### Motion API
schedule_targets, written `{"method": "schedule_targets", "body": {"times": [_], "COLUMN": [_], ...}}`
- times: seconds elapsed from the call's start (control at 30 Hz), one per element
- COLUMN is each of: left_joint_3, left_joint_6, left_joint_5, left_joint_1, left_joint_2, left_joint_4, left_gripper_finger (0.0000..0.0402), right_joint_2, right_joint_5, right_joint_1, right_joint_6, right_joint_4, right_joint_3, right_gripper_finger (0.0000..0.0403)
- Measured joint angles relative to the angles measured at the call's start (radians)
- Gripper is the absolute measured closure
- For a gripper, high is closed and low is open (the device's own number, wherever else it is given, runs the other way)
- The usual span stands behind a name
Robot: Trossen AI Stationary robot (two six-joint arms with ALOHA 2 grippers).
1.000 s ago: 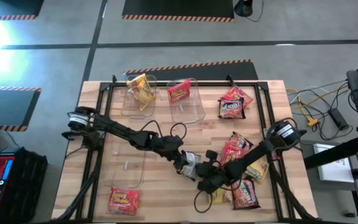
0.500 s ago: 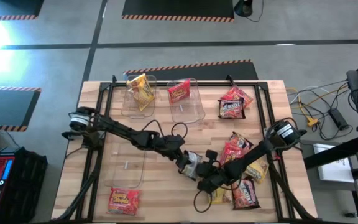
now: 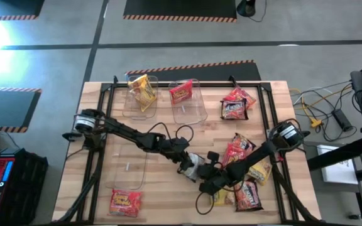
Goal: Sort Maruchan noodles
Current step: Put the black noodle pack into the bottom transparent bin
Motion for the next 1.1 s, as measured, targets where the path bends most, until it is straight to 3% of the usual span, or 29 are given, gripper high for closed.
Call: {"method": "schedule_targets", "body": {"times": [0.47,0.87,1.1], "left_joint_3": [0.0,-0.001,-0.003], "left_joint_6": [0.028,0.135,0.224], "left_joint_5": [0.025,0.052,-0.007], "left_joint_1": [0.001,0.038,0.056], "left_joint_2": [-0.005,-0.045,-0.133], "left_joint_4": [-0.008,-0.082,-0.213], "left_gripper_finger": [0.0296,0.0302,0.0303], "right_joint_2": [-0.014,-0.124,-0.127], "right_joint_5": [-0.038,-0.081,-0.081], "right_joint_1": [0.004,0.037,0.044], "right_joint_6": [0.001,0.004,0.006], "right_joint_4": [-0.015,-0.092,-0.099], "right_joint_3": [0.004,0.023,0.022], "right_gripper_finger": [0.0394,0.0394,0.0394]}}
